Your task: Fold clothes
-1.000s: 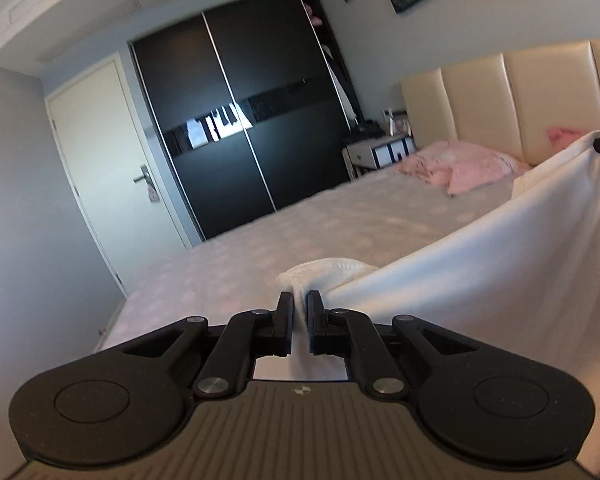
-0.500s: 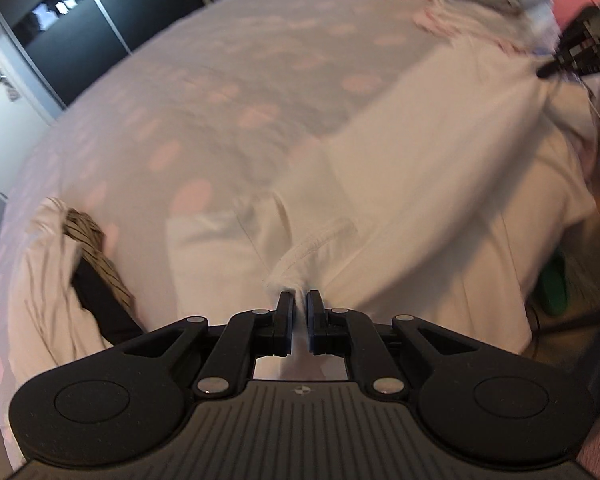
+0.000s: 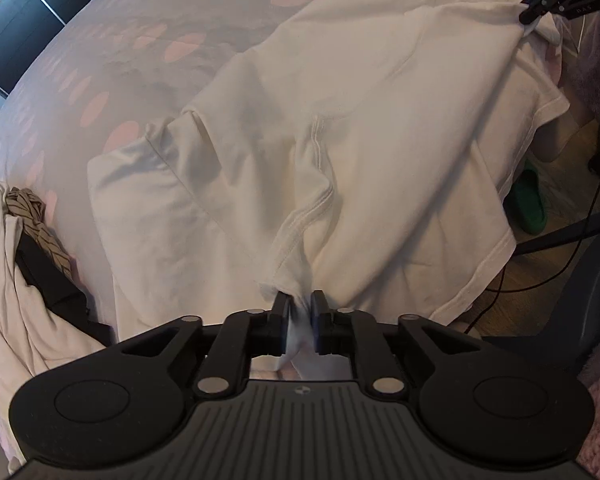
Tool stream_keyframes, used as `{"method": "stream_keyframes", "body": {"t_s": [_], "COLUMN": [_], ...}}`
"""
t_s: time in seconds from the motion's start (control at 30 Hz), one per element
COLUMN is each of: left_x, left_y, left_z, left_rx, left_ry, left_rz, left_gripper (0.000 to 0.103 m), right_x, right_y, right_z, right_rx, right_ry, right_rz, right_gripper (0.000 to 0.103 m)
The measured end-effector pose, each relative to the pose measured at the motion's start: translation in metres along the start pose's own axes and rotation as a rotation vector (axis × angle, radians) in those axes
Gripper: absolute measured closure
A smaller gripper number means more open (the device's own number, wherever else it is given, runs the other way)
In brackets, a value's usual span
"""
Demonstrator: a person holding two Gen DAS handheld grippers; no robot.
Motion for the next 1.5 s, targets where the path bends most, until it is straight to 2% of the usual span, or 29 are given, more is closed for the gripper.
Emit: {"method": "stream_keyframes", "body": {"t_s": [0.07, 0.1, 0.17, 0.27, 0.37, 0.43, 0.6, 0.63, 0.73, 0.77, 0.97, 1.1, 1.13, 1.2, 1.27, 1.3, 1.33, 1.5], "left_x": [-0.003, -0.005, -0.009, -0.015, -0.011, -0.002, 0.013, 0.015, 0.011, 0.008, -0.001, -0.001, 0.0, -0.001, -0.003, -0.004, -0.005, -0.008], "left_y": [0.013, 0.02, 0.035, 0.04, 0.023, 0.009, -0.022, -0.028, -0.037, -0.039, -0.043, -0.045, -0.045, -0.043, -0.037, -0.034, -0.031, -0.018], "left_z": [-0.001, -0.002, -0.005, -0.015, -0.028, -0.037, -0.046, -0.046, -0.043, -0.042, -0.036, -0.036, -0.036, -0.036, -0.035, -0.034, -0.034, -0.026], "left_rx": [0.032, 0.054, 0.111, 0.163, 0.149, 0.145, 0.108, 0.095, 0.064, 0.057, 0.057, 0.052, 0.053, 0.059, 0.067, 0.07, 0.074, 0.074], "left_ry": [0.011, 0.018, 0.038, 0.076, 0.036, -0.022, -0.105, -0.116, -0.083, -0.066, 0.014, 0.027, 0.027, 0.035, 0.05, 0.058, 0.065, 0.099], "left_rz": [0.003, 0.002, 0.01, 0.021, 0.017, 0.007, 0.039, 0.034, 0.032, 0.035, 0.066, 0.067, 0.066, 0.064, 0.071, 0.074, 0.077, 0.105], "left_gripper": [0.079, 0.077, 0.071, 0.065, 0.065, 0.065, 0.065, 0.066, 0.085, 0.087, 0.088, 0.088, 0.088, 0.088, 0.09, 0.091, 0.094, 0.096], "right_x": [0.0, 0.0, -0.001, -0.001, 0.002, 0.004, 0.016, 0.02, 0.032, 0.036, 0.052, 0.048, 0.046, 0.042, 0.039, 0.038, 0.037, 0.024], "right_y": [0.01, 0.017, 0.029, 0.043, 0.041, 0.033, 0.012, 0.008, -0.005, -0.009, -0.029, -0.041, -0.042, -0.038, -0.032, -0.028, -0.024, -0.009], "right_z": [-0.002, -0.004, -0.008, -0.017, -0.029, -0.036, -0.046, -0.047, -0.047, -0.047, -0.043, -0.043, -0.043, -0.044, -0.043, -0.042, -0.041, -0.033], "right_rx": [0.03, 0.051, 0.094, 0.156, 0.182, 0.173, 0.129, 0.124, 0.114, 0.111, 0.093, 0.067, 0.063, 0.075, 0.092, 0.102, 0.112, 0.125], "right_ry": [-0.01, -0.015, -0.025, -0.039, -0.044, -0.039, -0.049, -0.063, -0.115, -0.131, -0.211, -0.194, -0.179, -0.153, -0.131, -0.121, -0.112, -0.045], "right_rz": [-0.006, -0.013, -0.025, -0.035, -0.045, -0.05, -0.094, -0.104, -0.13, -0.137, -0.22, -0.235, -0.227, -0.213, -0.204, -0.205, -0.207, -0.237], "right_gripper": [0.086, 0.078, 0.072, 0.072, 0.072, 0.072, 0.072, 0.072, 0.072, 0.072, 0.071, 0.071, 0.072, 0.083, 0.087, 0.093, 0.095, 0.097]}}
Point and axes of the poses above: each gripper's, at about its wrist camera, not at the fingertips, and y roughly against the way its jaws point, x to its right, z to its underside, the point moved 1 cm from there along -y, roughly the way its jaws point, and after that the axes turned 6 degrees about -z, right-handed, at the moved point
